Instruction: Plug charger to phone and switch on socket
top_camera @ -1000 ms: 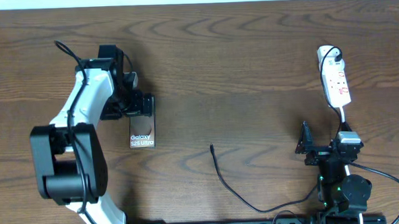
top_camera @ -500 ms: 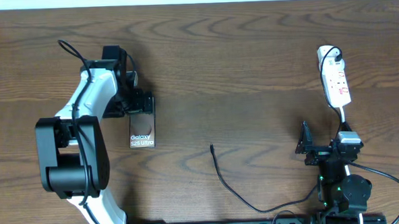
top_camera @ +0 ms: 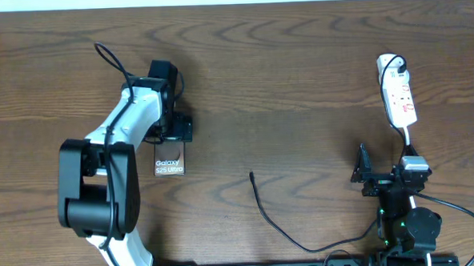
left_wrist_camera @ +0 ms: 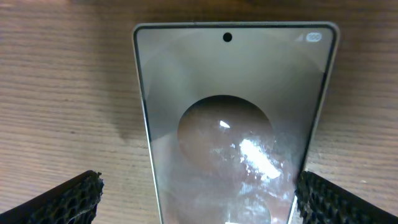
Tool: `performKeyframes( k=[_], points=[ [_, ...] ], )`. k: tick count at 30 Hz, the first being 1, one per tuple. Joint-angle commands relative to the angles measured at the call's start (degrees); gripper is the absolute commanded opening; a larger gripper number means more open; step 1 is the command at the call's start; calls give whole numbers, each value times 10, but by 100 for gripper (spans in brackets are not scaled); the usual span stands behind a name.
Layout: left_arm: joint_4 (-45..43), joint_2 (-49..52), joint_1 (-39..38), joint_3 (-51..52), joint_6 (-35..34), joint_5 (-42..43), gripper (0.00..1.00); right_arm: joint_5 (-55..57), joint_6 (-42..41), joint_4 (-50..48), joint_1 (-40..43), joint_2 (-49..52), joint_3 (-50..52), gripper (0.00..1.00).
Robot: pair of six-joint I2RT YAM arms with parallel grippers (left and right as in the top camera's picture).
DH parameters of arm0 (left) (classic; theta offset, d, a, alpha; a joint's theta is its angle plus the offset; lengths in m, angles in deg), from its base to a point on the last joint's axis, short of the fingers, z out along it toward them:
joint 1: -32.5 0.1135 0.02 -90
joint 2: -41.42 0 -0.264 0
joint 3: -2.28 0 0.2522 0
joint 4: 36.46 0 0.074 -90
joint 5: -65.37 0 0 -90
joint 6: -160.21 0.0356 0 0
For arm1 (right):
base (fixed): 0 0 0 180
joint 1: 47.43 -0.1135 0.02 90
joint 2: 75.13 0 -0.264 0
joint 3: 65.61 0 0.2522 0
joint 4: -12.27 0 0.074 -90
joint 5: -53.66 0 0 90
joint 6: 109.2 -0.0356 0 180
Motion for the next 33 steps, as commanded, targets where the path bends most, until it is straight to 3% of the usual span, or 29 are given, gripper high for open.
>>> performKeyframes(
  k=[1,9,16,33],
  points=[
    [1,-46,2,8,17,12,100,4,-5,2,-5,-3,1,99],
    [-4,-130,3,30,40,72,100,4,-5,2,-5,-3,1,99],
    [-89,-204,3,127,38,87,100,4,-5,2,-5,-3,1,99],
    [-101,-162,3,144,16,86,99,4,-5,2,-5,-3,1,99]
  ],
)
